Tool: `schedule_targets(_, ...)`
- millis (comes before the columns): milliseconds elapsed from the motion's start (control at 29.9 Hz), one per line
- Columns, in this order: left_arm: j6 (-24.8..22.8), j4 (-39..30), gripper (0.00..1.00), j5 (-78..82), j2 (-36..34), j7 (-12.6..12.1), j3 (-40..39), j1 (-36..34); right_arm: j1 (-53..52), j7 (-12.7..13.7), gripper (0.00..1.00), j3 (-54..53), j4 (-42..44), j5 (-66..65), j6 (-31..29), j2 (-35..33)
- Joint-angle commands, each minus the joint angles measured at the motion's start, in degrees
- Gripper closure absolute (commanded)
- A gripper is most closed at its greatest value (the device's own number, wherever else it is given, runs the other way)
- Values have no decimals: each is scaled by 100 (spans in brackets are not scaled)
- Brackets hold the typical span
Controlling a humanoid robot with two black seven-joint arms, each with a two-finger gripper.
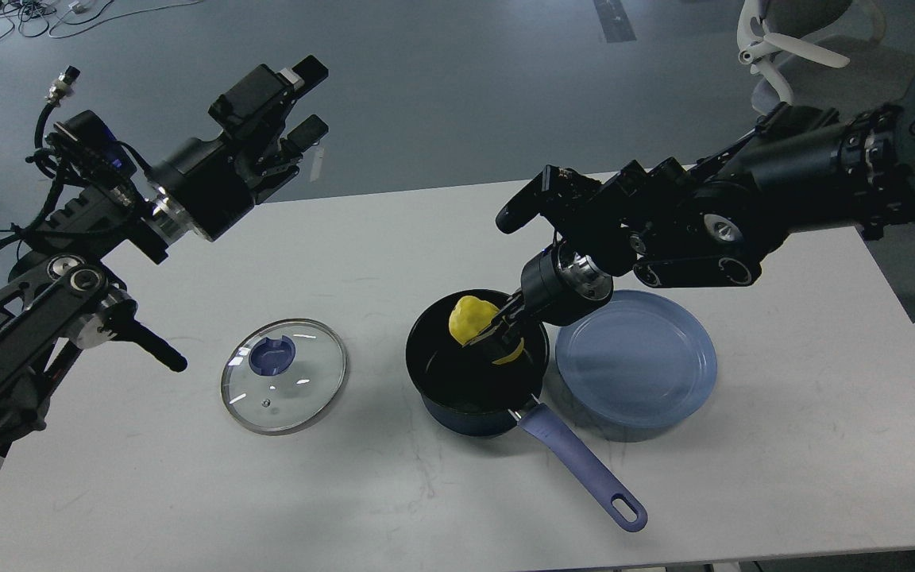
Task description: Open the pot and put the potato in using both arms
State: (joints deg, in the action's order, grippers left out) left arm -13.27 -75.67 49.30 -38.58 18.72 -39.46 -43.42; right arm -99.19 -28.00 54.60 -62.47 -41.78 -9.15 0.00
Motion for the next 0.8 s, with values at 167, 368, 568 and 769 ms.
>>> schedule_targets(167,0,0,3,0,-1,0,0,-8,5,0,15,7,-2,117,45,0)
schedule_targets(368,0,0,3,0,-1,0,0,-8,-57,0,8,7,-11,179,36,0)
schedule_targets(568,-9,0,3,-9,-27,0,0,-8,-417,0,6,-116,-55,196,27,0)
schedule_targets(769,-26,0,3,-9,-62,0,17,27,-269,0,5,-966,-90,249,27,-1596)
